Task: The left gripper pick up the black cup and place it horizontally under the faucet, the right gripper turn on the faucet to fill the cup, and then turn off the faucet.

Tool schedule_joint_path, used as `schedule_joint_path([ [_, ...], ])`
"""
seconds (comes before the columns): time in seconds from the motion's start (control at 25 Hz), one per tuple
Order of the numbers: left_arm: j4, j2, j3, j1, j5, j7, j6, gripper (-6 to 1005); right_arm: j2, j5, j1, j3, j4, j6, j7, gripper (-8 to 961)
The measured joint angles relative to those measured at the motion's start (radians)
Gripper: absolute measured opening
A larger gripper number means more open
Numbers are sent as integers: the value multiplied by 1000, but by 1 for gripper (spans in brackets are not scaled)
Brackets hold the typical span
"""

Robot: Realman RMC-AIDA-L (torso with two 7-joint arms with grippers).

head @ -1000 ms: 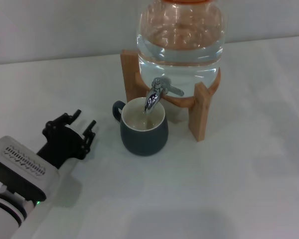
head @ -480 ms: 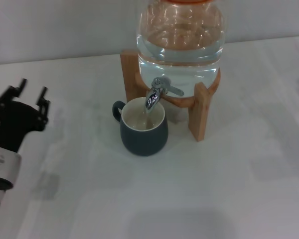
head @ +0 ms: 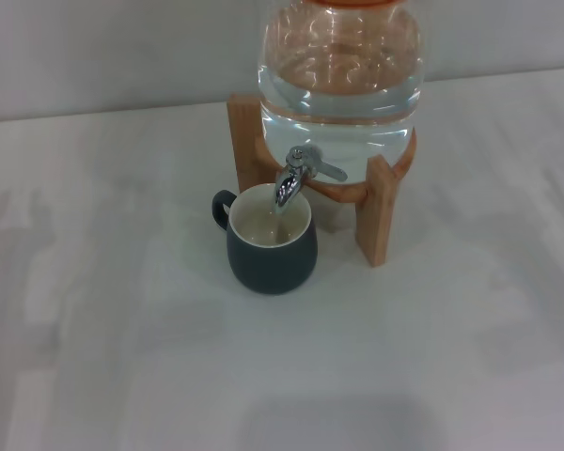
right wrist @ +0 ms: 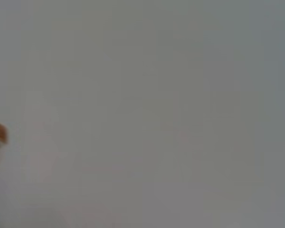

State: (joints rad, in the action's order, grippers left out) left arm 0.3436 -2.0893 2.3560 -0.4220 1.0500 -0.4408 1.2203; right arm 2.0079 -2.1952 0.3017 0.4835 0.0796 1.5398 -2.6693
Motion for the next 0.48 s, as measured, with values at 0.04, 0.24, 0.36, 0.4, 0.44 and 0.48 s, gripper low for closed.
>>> schedule_joint_path([
  [0.04,-3,0,0,-1,23,1,2,391,0,0,-4,16,0,10,4,855],
  [0.24,-26,-1,-1,1,79,1,0,391,-1,0,-13,112,0,52,35,855],
  [0.36,-26,-1,5,8,126,1,-7,391,-1,0,-13,173,0,83,60,855],
  [0.4,-26,-1,6,12,131,1,-8,391,-1,0,-13,198,0,94,65,855],
  [0.44,-26,-2,8,17,130,1,-8,391,1,0,-11,248,0,112,69,855],
  [0.48,-26,-2,8,17,130,1,-8,391,1,0,-11,248,0,112,69,855],
])
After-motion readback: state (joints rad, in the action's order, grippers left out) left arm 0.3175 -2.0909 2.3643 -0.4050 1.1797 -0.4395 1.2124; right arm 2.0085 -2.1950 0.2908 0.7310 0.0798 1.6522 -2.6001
